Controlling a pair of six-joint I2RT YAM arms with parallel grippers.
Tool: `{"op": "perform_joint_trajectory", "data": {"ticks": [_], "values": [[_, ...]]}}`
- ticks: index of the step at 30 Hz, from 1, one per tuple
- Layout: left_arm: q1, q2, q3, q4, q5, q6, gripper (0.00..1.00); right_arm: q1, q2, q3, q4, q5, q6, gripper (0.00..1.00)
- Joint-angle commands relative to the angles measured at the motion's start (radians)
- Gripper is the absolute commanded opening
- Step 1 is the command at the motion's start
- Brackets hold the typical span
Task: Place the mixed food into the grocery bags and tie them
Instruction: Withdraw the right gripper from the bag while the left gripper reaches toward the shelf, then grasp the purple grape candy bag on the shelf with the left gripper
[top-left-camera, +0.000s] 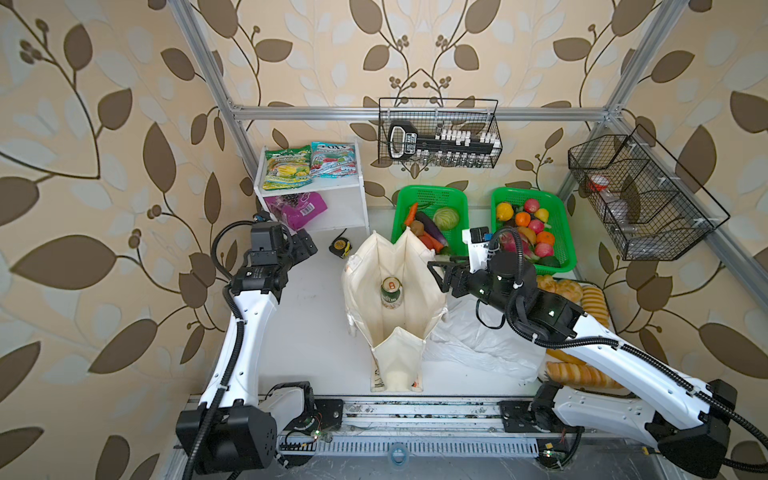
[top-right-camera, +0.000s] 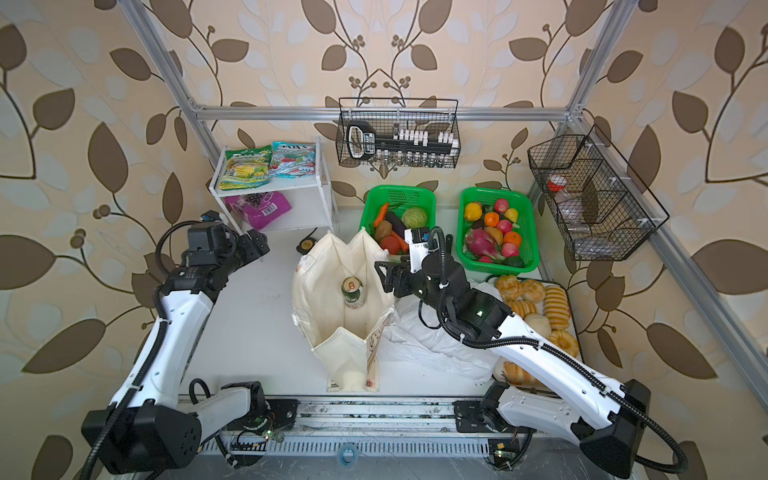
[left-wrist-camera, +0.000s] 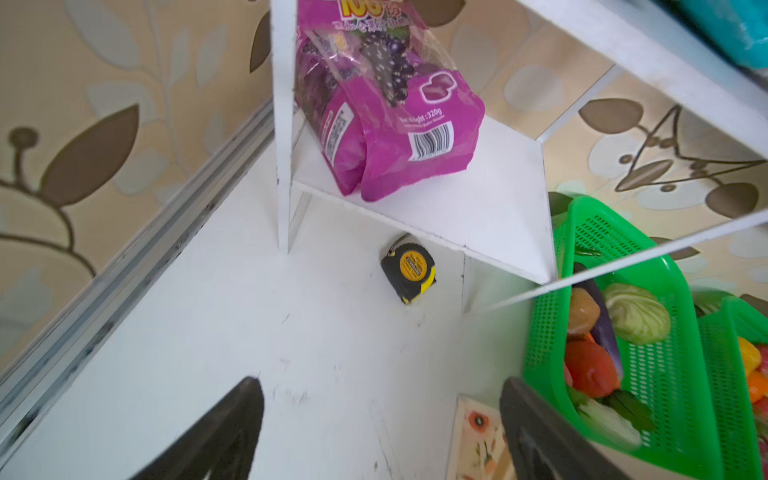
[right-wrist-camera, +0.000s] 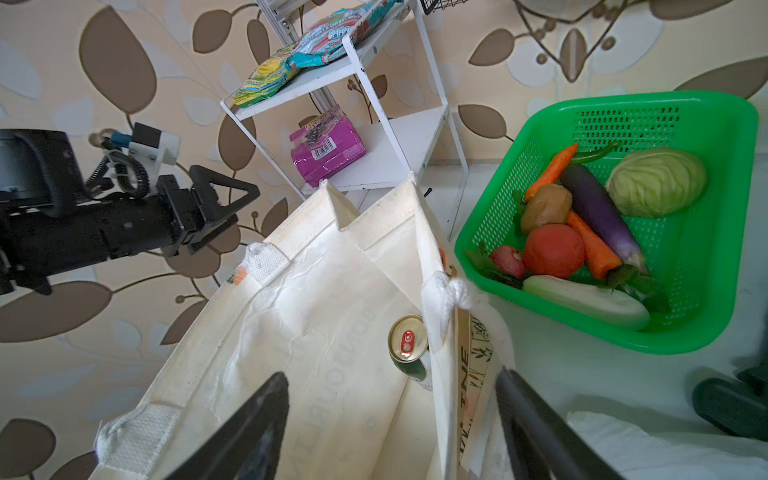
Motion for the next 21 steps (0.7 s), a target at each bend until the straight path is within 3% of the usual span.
{"op": "perform_joint_trajectory", "data": {"ticks": [1, 4, 11, 21], "values": [[0.003, 0.042, -0.072, 0.386, -0.011, 0.068, 0.88, -0.003, -0.034, -0.028, -0.013, 0.036, 0.016, 0.78], [0.003, 0.107, -0.115, 0.556, 0.001, 0.137, 0.86, -0.006, -0.062, -0.052, -0.020, 0.055, 0.014, 0.79], [0.004, 0.253, -0.065, 0.643, -0.078, 0.243, 0.86, -0.026, -0.092, -0.081, -0.022, 0.067, 0.003, 0.79], [0.004, 0.379, -0.069, 0.835, -0.036, 0.303, 0.75, -0.038, -0.080, -0.092, -0.031, 0.060, 0.009, 0.79]]}}
